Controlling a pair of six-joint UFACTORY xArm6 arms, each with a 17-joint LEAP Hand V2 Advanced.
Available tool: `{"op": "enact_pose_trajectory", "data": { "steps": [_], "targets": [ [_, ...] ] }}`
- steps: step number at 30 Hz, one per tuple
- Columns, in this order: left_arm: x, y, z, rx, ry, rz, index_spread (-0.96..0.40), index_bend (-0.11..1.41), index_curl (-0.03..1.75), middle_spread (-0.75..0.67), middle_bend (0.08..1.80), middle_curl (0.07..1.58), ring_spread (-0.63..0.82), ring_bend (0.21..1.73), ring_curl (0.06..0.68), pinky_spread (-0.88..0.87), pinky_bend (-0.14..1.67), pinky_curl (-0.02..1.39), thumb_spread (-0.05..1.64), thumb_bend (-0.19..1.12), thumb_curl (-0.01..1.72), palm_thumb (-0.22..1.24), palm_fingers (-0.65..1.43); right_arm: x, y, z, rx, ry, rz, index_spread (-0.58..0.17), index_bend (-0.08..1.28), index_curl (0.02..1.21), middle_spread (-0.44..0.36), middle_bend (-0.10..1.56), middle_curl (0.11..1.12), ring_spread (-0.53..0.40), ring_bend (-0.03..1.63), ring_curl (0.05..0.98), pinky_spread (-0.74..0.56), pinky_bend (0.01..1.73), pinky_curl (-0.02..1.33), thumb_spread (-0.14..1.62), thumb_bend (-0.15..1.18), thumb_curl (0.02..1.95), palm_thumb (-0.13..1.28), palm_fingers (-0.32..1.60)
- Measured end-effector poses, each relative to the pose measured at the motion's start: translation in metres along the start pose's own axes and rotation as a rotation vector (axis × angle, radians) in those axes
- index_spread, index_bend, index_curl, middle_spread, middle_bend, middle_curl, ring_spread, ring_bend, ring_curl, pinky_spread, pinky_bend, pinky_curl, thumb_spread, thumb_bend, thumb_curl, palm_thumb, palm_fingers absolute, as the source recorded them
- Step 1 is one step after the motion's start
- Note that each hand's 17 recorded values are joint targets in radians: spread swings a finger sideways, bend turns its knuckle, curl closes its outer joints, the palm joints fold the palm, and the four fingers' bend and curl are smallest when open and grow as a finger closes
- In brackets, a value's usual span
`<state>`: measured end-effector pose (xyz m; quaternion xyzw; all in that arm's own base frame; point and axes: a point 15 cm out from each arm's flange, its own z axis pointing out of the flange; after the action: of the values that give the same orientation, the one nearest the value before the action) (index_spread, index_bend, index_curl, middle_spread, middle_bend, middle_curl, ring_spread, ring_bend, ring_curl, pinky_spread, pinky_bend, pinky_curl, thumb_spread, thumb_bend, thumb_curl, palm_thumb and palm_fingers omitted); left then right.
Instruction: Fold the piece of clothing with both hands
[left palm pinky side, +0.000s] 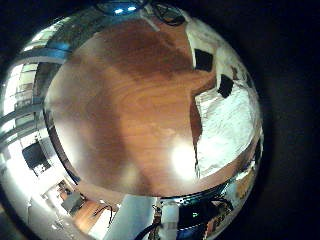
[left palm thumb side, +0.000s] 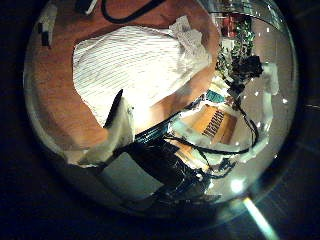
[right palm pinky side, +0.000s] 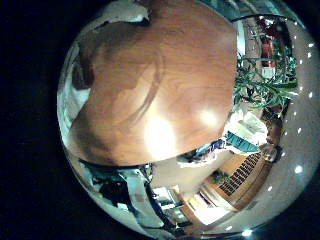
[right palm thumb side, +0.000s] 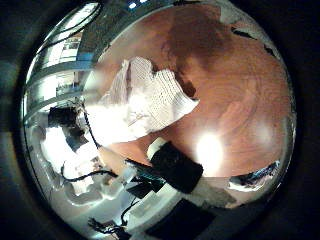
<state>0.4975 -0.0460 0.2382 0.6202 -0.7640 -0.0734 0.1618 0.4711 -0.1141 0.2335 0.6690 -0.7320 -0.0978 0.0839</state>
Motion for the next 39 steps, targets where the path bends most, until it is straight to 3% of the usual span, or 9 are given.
{"op": "enact_pose_trajectory", "data": {
  "steps": [5,18,22,26,27,30,32,35,39],
  "targets": [
    [0.003,0.01,-0.001,-0.013,0.0,0.004,-0.15,0.22,0.84,0.12,0.17,0.53,0.02,0.75,0.401,0.08,0.29,0.67,1.2,-0.02,0.36,0.5,0.15,-0.008,0.004,0.019,-0.043,0.0,-0.018,-0.319,0.18,0.43,-0.105,0.53,0.51,-0.108,0.83,0.366,0.13,0.65,0.3,1.26,-0.02,0.28,0.29,0.25],
    [0.026,0.044,0.032,-0.075,-0.003,0.043,-0.12,0.22,0.75,0.13,0.17,0.44,0.06,0.69,0.362,0.14,0.26,0.6,1.2,-0.02,0.35,0.5,0.19,-0.034,-0.004,0.062,-0.125,-0.022,-0.054,-0.263,0.17,0.39,-0.048,0.47,0.46,-0.078,0.86,0.349,0.13,0.67,0.27,1.18,-0.01,0.27,0.28,0.31],
    [0.035,0.05,0.035,-0.082,-0.006,0.053,-0.11,0.22,0.73,0.13,0.17,0.42,0.06,0.69,0.354,0.15,0.26,0.59,1.2,-0.02,0.35,0.5,0.2,-0.038,-0.005,0.073,-0.147,-0.051,-0.052,-0.261,0.17,0.37,-0.077,0.51,0.47,-0.122,0.93,0.355,0.06,0.72,0.26,1.17,-0.01,0.29,0.35,0.46],
    [0.041,0.054,0.041,-0.09,-0.01,0.066,-0.11,0.22,0.72,0.13,0.17,0.4,0.06,0.68,0.347,0.15,0.26,0.57,1.2,-0.02,0.35,0.51,0.2,-0.04,-0.003,0.075,-0.154,-0.055,-0.075,-0.304,0.17,0.36,-0.153,0.61,0.5,-0.213,1.03,0.364,-0.19,0.93,0.27,1.18,0.02,0.31,0.47,0.89],
    [0.043,0.056,0.043,-0.093,-0.011,0.069,-0.11,0.22,0.71,0.13,0.17,0.4,0.06,0.68,0.345,0.15,0.26,0.57,1.2,-0.02,0.35,0.51,0.21,-0.041,-0.003,0.075,-0.157,-0.055,-0.08,-0.329,0.21,0.38,-0.179,0.67,0.53,-0.228,1.06,0.384,-0.26,0.98,0.3,1.18,0.03,0.32,0.51,1.09],
    [0.046,0.061,0.049,-0.099,-0.013,0.077,-0.11,0.23,0.71,0.13,0.17,0.39,0.06,0.68,0.341,0.16,0.25,0.56,1.2,-0.02,0.34,0.51,0.21,-0.043,0.001,0.076,-0.168,-0.055,-0.103,-0.369,0.32,0.46,-0.197,0.79,0.58,-0.232,1.09,0.421,-0.35,1.01,0.34,1.18,0.03,0.33,0.58,1.28],
    [0.052,0.061,0.054,-0.099,-0.018,0.091,-0.11,0.23,0.7,0.13,0.17,0.38,0.06,0.67,0.338,0.16,0.25,0.55,1.2,-0.02,0.34,0.51,0.21,-0.043,0.005,0.076,-0.181,-0.058,-0.116,-0.387,0.55,0.55,-0.189,0.9,0.63,-0.218,1.12,0.452,-0.34,1.07,0.38,1.18,0.07,0.36,0.7,1.39],
    [0.061,0.064,0.063,-0.106,-0.018,0.107,-0.11,0.23,0.69,0.13,0.17,0.37,0.06,0.67,0.333,0.16,0.25,0.55,1.21,-0.01,0.34,0.51,0.22,-0.041,0.016,0.076,-0.21,-0.059,-0.149,-0.382,0.73,0.65,-0.175,1.02,0.67,-0.208,1.19,0.487,-0.31,1.15,0.42,1.18,0.12,0.41,0.84,1.35],
    [0.076,0.07,0.079,-0.099,0.007,0.122,-0.11,0.23,0.68,0.13,0.18,0.37,0.07,0.67,0.328,0.17,0.25,0.54,1.21,-0.01,0.34,0.52,0.22,-0.03,0.03,0.081,-0.227,-0.077,-0.152,-0.362,0.86,0.74,-0.156,1.12,0.71,-0.196,1.28,0.533,-0.28,1.25,0.48,1.18,0.14,0.47,0.93,1.25]
  ]
}}
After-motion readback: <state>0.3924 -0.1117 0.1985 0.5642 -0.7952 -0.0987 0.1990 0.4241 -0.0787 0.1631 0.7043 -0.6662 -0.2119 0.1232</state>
